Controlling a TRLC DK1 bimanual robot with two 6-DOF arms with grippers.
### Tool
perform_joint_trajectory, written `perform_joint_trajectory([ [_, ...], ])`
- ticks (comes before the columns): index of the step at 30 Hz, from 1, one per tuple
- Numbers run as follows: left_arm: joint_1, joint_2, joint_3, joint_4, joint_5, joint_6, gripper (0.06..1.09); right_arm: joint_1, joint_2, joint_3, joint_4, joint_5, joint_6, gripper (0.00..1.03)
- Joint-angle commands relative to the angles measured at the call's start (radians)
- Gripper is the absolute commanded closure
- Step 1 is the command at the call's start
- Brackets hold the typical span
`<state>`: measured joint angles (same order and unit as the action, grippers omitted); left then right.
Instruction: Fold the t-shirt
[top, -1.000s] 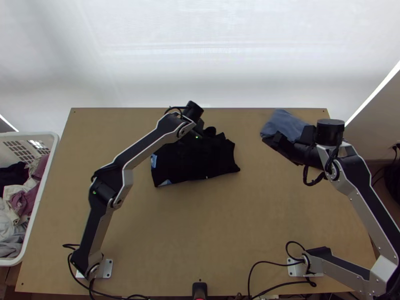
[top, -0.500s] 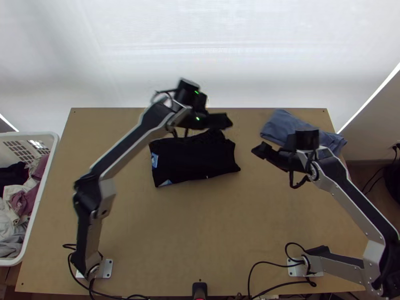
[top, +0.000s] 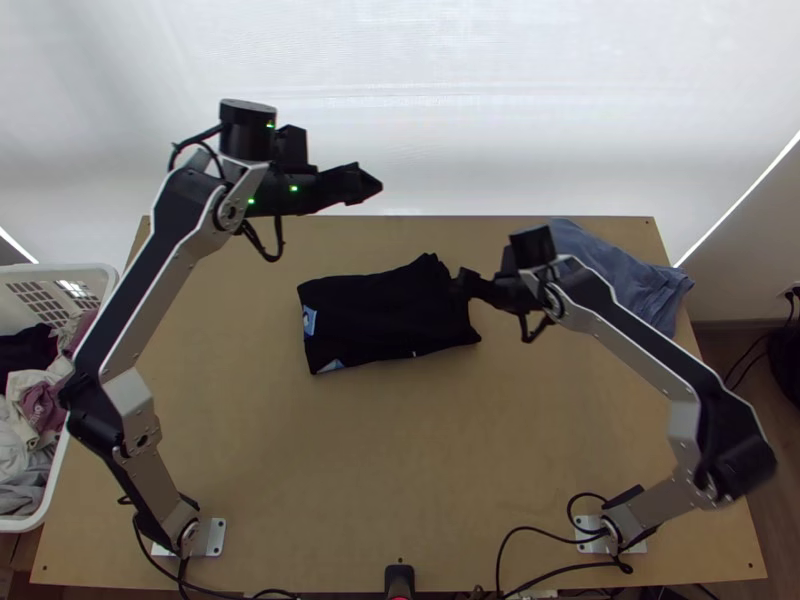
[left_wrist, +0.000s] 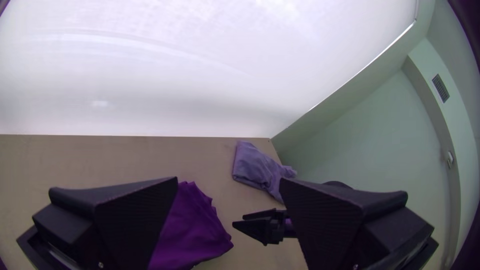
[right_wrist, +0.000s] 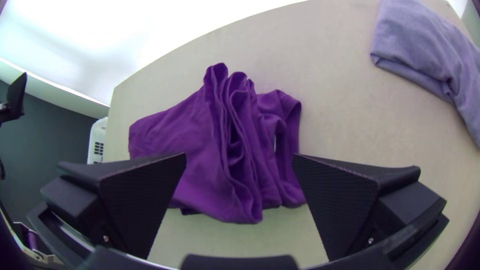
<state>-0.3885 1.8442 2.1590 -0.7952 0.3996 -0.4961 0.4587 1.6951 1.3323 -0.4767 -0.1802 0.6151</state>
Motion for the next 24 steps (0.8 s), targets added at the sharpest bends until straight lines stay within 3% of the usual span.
perform_joint_trajectory([
  [1,0.034,-0.082,-0.036,-0.007,0.007,0.019,0.10,0.043,0.080,0.082,-0.020,0.068,-0.048,0.04],
  [13,0.123,-0.165,-0.105,-0.007,0.007,0.027,0.10,0.120,0.253,0.186,-0.060,0.277,-0.141,0.04],
  [24,0.186,-0.211,-0.146,-0.007,0.007,0.047,0.10,0.040,0.322,0.189,-0.060,0.274,-0.118,0.04],
])
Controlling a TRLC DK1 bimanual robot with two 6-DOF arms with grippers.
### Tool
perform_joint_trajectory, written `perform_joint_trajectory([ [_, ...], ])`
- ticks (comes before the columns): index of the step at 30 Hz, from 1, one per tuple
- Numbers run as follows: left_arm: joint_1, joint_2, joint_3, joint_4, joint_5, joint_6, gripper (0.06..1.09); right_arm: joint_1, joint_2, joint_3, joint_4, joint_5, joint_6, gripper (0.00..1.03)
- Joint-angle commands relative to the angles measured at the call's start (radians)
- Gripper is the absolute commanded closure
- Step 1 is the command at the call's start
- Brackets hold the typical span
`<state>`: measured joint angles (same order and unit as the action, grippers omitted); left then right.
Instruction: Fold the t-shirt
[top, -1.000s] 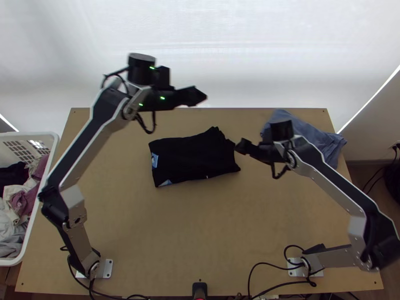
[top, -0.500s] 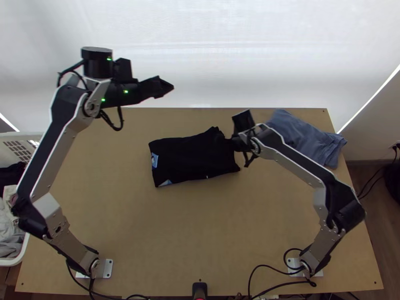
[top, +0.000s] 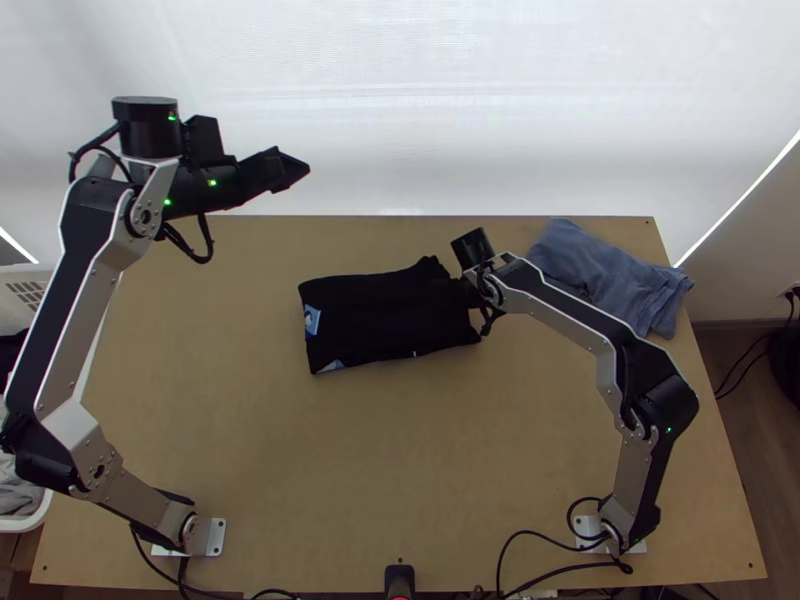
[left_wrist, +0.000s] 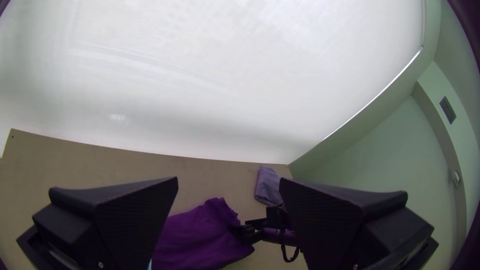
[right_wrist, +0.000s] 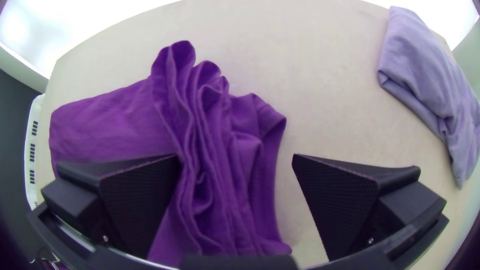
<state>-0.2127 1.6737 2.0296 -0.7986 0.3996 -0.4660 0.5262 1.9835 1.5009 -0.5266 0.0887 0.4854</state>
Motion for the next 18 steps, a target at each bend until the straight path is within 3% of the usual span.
perform_joint_trajectory([
  [1,0.012,-0.040,-0.017,-0.004,0.007,0.020,0.10,-0.035,0.037,0.021,-0.010,-0.012,0.018,0.04],
  [7,0.012,-0.042,-0.026,-0.004,0.007,0.023,0.10,-0.092,0.057,0.022,-0.010,-0.161,0.096,0.04],
  [18,0.022,-0.043,-0.026,-0.004,0.007,0.032,0.10,-0.170,0.117,0.012,-0.010,-0.425,0.162,0.04],
])
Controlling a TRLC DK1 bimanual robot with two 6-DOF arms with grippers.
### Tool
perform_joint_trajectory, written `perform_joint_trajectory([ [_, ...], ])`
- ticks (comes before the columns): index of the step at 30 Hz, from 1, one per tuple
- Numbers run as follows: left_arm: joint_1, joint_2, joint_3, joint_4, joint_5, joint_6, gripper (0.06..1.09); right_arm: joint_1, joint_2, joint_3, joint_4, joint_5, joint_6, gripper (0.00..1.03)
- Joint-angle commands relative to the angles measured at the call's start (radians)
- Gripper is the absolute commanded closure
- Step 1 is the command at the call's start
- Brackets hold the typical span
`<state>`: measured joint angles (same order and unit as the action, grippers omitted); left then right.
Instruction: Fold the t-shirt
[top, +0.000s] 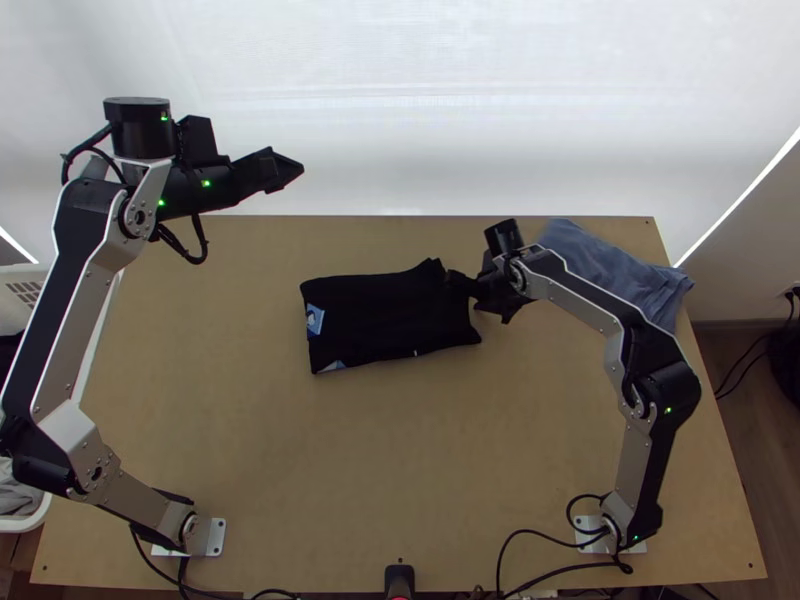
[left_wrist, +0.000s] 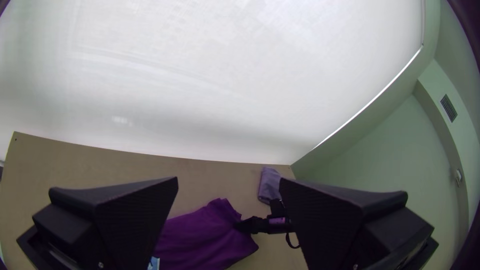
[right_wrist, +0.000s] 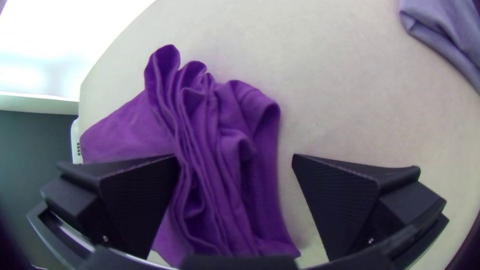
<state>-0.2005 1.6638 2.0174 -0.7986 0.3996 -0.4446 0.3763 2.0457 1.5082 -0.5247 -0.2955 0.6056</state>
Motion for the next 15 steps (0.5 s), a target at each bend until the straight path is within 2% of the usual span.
perform_joint_trajectory([
  [1,0.010,-0.033,-0.014,-0.005,0.007,0.012,0.10,-0.020,0.064,0.006,-0.012,-0.073,0.046,0.04],
  [4,0.018,-0.036,-0.014,-0.007,0.007,0.014,0.10,-0.020,0.093,0.018,-0.011,-0.156,0.080,0.04],
  [7,0.027,-0.041,-0.014,-0.007,0.007,0.017,0.10,-0.005,0.122,0.030,-0.009,-0.275,0.105,0.04],
  [15,0.053,-0.062,-0.014,-0.030,0.007,0.018,0.10,0.065,0.185,0.106,0.011,-0.355,0.143,0.04],
])
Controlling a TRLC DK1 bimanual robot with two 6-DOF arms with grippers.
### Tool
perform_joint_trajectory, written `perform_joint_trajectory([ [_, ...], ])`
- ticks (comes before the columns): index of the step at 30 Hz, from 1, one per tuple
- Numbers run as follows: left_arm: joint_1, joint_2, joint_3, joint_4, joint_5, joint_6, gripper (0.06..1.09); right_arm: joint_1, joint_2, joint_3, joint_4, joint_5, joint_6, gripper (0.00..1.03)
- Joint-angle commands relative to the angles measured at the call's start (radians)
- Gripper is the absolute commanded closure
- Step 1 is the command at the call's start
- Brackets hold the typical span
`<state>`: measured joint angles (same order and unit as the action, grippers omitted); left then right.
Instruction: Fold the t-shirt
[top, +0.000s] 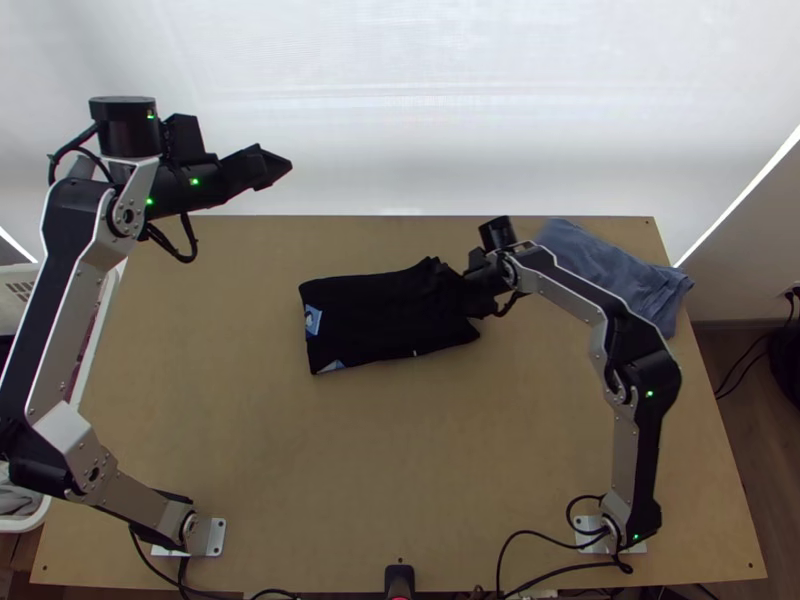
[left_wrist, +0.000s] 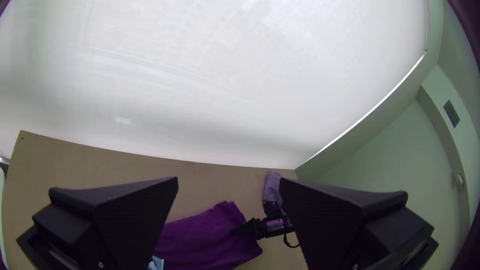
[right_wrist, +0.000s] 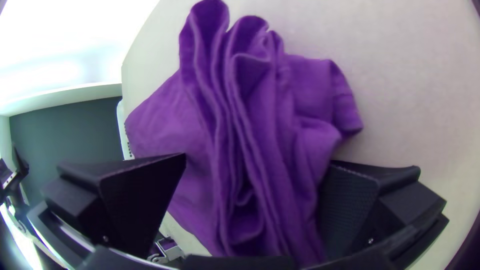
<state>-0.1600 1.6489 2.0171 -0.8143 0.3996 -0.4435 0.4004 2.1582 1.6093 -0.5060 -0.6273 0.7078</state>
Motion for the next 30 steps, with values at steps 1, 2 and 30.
perform_joint_trajectory([
  [1,0.017,-0.051,-0.014,-0.016,0.007,0.019,0.10,0.051,0.075,0.012,-0.006,-0.028,0.041,0.11],
  [2,0.020,-0.057,-0.017,-0.017,0.007,0.019,0.10,0.058,0.075,0.018,-0.005,-0.029,0.041,0.18],
  [30,0.040,-0.104,-0.052,-0.016,0.007,0.020,0.10,-0.233,-0.373,0.138,0.020,-0.052,0.101,1.00],
])
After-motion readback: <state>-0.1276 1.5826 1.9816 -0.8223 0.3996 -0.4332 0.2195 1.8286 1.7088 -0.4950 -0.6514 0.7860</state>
